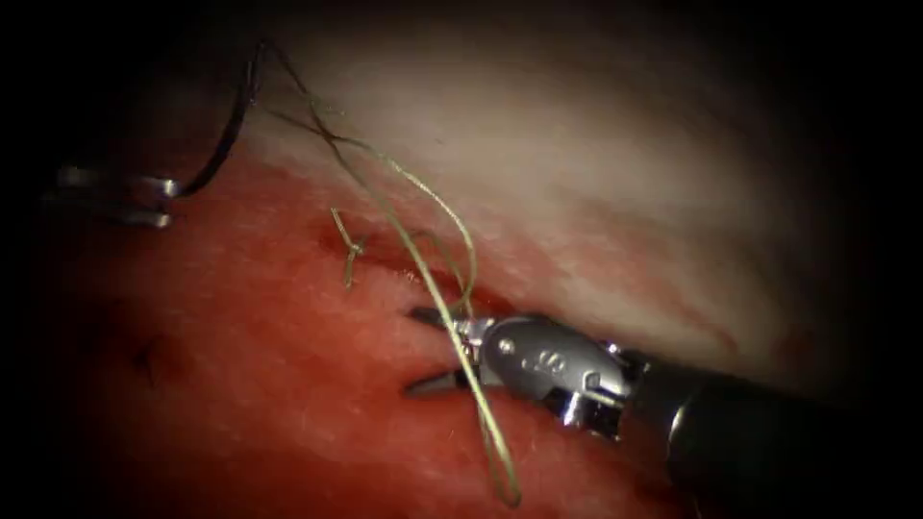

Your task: Wound Closure

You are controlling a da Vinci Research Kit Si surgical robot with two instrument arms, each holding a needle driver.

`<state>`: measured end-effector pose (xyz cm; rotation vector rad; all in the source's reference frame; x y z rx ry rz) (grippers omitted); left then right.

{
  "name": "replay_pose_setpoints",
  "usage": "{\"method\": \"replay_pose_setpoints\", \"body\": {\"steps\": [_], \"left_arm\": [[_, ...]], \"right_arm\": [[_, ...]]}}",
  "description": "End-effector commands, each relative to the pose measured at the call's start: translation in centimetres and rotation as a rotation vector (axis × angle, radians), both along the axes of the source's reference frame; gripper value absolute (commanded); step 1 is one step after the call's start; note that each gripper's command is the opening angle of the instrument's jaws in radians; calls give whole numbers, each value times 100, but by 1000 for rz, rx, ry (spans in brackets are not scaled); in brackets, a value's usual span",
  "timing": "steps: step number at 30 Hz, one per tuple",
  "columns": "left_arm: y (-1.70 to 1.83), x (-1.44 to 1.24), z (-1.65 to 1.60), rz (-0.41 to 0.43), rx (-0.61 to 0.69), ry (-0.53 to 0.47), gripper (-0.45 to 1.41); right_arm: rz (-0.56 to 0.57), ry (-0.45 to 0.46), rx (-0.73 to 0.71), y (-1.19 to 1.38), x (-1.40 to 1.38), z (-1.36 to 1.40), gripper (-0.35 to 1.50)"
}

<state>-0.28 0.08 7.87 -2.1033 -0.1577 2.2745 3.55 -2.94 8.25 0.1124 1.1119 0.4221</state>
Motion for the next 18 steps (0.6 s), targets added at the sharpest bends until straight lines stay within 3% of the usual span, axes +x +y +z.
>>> {"method": "replay_pose_setpoints", "body": {"steps": [1,7,18], "left_arm": [[4,0,6,-11,2,-3,-45],[6,10,2,-18,2,5,-45],[1,12,-18,-24,-7,9,-45]], "right_arm": [[-7,-4,2,-2,3,3,140],[-20,-20,16,-4,6,10,133],[60,-40,39,20,31,52,131]]}}
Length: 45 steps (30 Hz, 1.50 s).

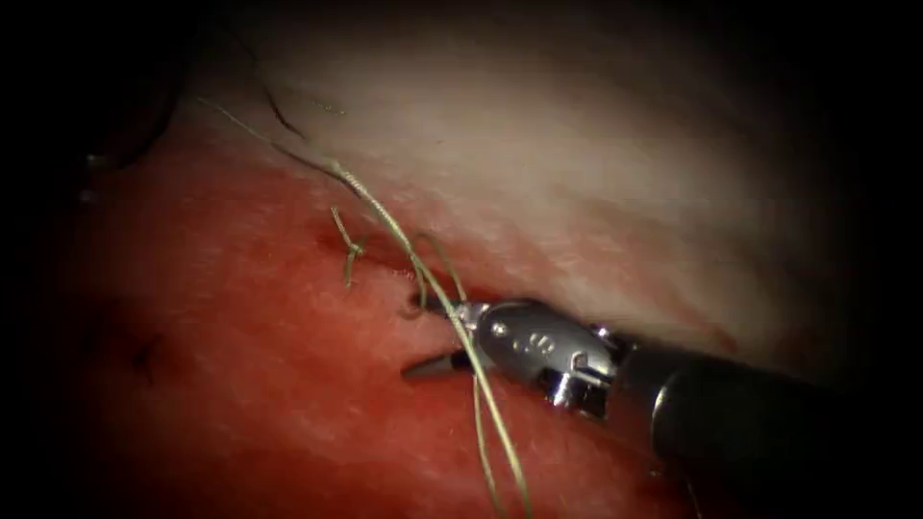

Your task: Wound Closure

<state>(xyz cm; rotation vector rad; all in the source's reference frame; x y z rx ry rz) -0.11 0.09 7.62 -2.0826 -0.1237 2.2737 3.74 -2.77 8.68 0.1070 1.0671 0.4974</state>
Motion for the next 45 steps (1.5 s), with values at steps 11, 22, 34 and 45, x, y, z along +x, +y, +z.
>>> {"method": "replay_pose_setpoints", "body": {"steps": [11,22,34,45], "left_arm": [[2,-3,8,3,-2,-3,-45],[12,10,22,5,0,-10,-45],[12,17,20,10,2,-13,-45],[16,39,15,9,-4,12,-45]], "right_arm": [[18,67,125,-3,9,12,-35],[43,97,137,-5,-56,-124,-35],[-28,59,27,-39,-48,-204,-35],[-57,184,-62,-34,-34,-162,115]]}}
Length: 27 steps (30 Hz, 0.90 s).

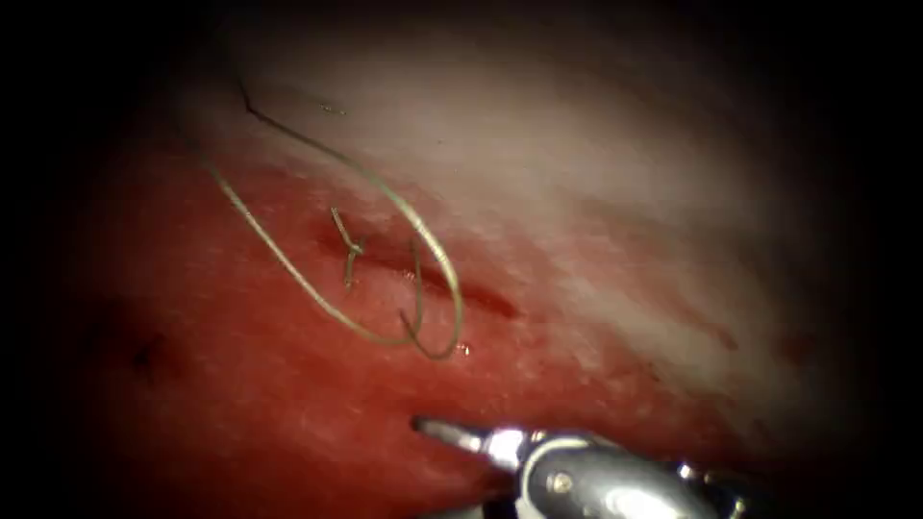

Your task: Wound Closure

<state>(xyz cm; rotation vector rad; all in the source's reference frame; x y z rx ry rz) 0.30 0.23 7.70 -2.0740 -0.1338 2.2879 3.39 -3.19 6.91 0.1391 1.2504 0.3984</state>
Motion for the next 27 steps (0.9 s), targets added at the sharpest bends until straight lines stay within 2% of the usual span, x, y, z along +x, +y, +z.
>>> {"method": "replay_pose_setpoints", "body": {"steps": [1,4,9,16,19,22,23,27], "left_arm": [[5,9,2,-4,0,6,-45],[9,28,-7,-19,-7,5,-45],[14,48,-17,-45,-6,15,-45],[14,46,-16,-56,-5,28,-45],[14,46,-14,-58,-6,31,-45],[14,46,-14,-58,-6,32,-45],[14,46,-14,-58,-6,32,-45],[13,45,-14,-59,-7,34,-45]], "right_arm": [[28,19,-15,21,-8,31,120],[53,15,-31,35,-19,52,125],[95,17,-63,47,-20,79,121],[133,-16,-85,57,2,117,113],[145,-29,-68,60,22,160,104],[151,-31,-60,65,25,170,98],[155,-33,-59,74,25,176,93],[155,-36,-53,88,23,182,89]]}}
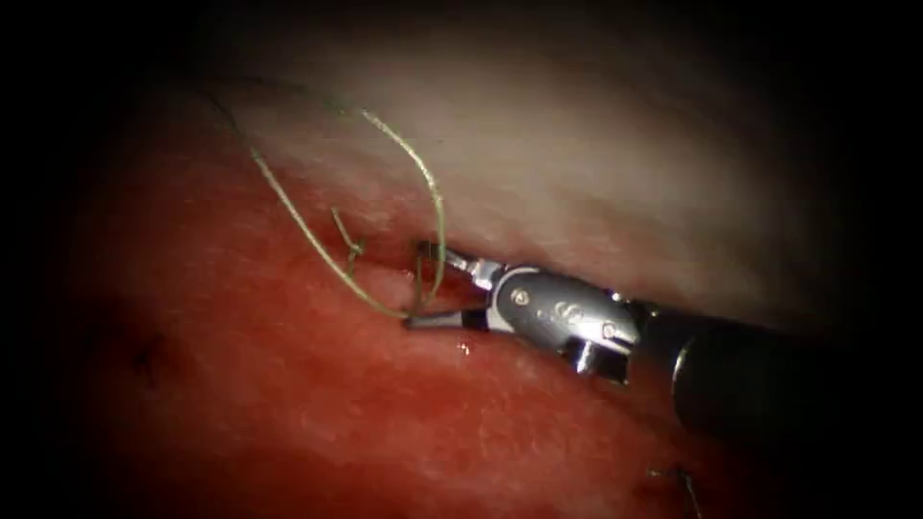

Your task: Wound Closure

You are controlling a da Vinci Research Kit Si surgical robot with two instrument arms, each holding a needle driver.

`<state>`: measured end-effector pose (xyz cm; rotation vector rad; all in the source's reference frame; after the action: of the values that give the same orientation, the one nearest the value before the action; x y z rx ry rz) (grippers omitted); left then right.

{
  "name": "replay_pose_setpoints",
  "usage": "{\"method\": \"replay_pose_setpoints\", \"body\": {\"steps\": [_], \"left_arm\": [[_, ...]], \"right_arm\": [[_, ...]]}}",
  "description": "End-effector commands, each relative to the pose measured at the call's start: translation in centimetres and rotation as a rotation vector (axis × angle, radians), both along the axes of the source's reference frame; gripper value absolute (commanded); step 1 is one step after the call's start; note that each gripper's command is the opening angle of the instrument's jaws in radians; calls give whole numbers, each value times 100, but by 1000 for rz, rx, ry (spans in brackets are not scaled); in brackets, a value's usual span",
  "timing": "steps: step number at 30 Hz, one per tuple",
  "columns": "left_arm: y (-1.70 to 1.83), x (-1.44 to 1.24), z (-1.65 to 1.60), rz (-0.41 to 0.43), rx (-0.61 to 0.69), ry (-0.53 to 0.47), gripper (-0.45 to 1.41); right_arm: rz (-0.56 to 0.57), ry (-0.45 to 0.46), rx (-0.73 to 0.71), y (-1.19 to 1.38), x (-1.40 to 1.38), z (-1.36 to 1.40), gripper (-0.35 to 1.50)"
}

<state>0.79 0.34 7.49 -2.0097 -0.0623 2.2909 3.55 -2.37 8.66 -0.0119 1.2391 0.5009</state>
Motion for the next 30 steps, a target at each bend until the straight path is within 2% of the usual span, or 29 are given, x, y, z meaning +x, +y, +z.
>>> {"method": "replay_pose_setpoints", "body": {"steps": [1,6,10,16,21,26,30], "left_arm": [[2,-4,7,1,-2,-1,-45],[1,-4,8,0,-2,1,-45],[2,-5,9,-1,-2,3,-45],[2,-6,10,-2,-3,4,-45],[1,-5,10,-2,-3,6,-45],[2,-6,12,-2,-3,3,-45],[2,-6,12,-2,-3,3,-45]], "right_arm": [[-3,-2,2,7,6,7,89],[-72,-59,-10,11,9,7,86],[-189,-130,-43,10,10,9,88],[-193,-134,-68,16,13,9,89],[-208,-146,-69,14,4,9,89],[-203,-148,-80,4,-16,3,89],[-190,-169,-74,12,-32,-2,89]]}}
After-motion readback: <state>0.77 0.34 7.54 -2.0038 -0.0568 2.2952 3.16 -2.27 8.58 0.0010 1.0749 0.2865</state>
